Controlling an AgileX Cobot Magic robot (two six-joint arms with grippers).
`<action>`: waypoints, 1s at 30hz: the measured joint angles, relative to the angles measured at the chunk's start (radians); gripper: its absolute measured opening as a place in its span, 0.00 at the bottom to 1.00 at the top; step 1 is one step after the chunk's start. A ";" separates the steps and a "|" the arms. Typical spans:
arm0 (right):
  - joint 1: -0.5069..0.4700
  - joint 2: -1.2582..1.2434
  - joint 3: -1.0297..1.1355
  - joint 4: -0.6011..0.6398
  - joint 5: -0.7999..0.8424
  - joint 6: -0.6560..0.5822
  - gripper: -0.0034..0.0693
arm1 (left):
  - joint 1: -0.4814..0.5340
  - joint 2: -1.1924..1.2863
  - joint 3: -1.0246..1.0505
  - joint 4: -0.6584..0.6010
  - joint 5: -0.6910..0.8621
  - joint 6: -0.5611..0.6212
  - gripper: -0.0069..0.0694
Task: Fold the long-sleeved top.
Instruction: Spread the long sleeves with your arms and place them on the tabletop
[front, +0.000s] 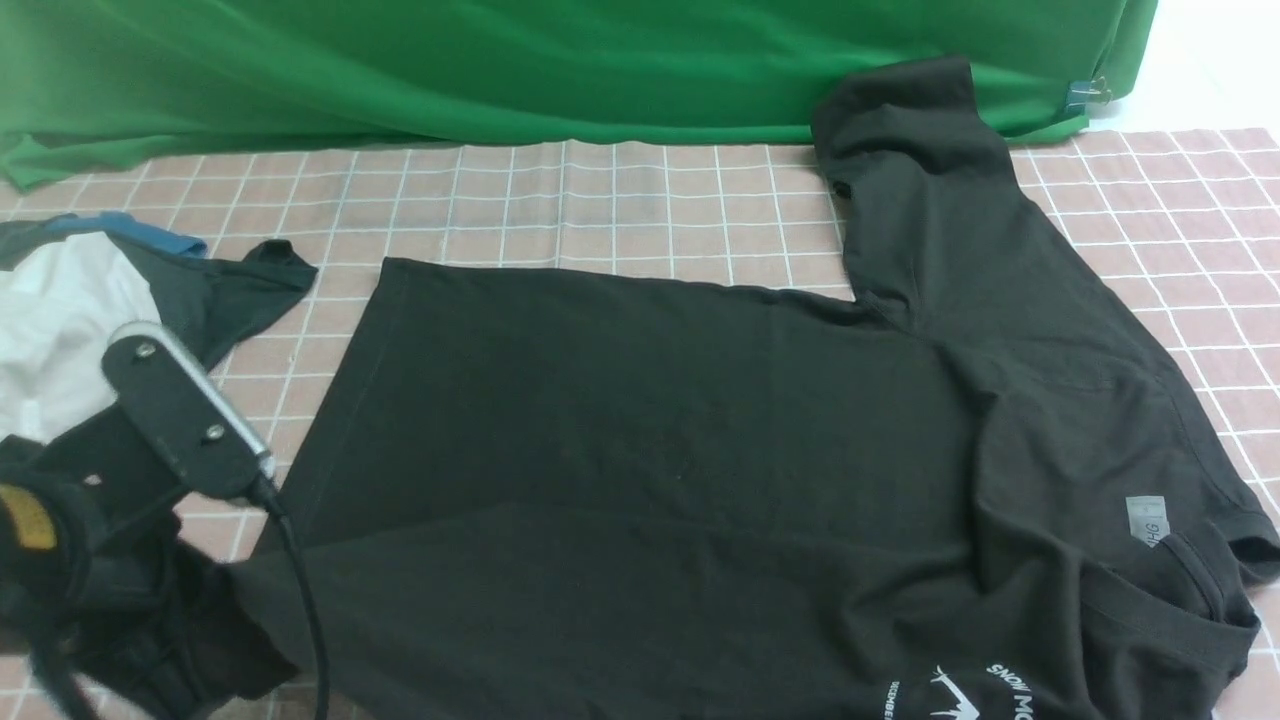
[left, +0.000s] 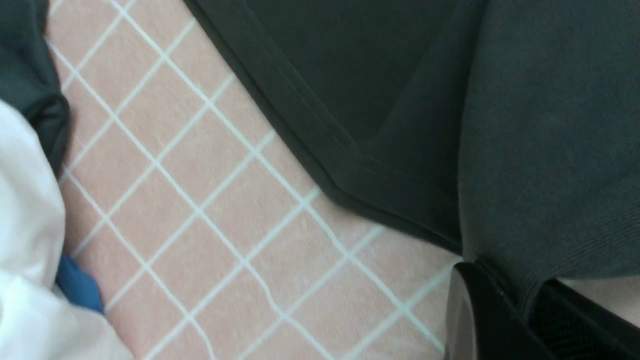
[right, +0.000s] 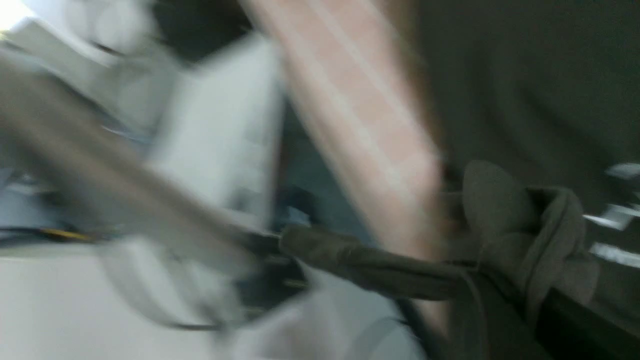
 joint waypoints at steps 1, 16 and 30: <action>0.000 0.048 -0.016 -0.057 0.003 0.004 0.12 | 0.000 -0.018 0.000 0.000 0.023 0.000 0.14; -0.022 0.624 -0.442 -0.539 -0.068 -0.159 0.12 | 0.000 -0.074 0.000 -0.011 0.266 -0.001 0.14; -0.229 0.832 -0.511 -0.469 -0.361 -0.278 0.12 | 0.000 -0.074 0.000 -0.044 0.266 -0.001 0.14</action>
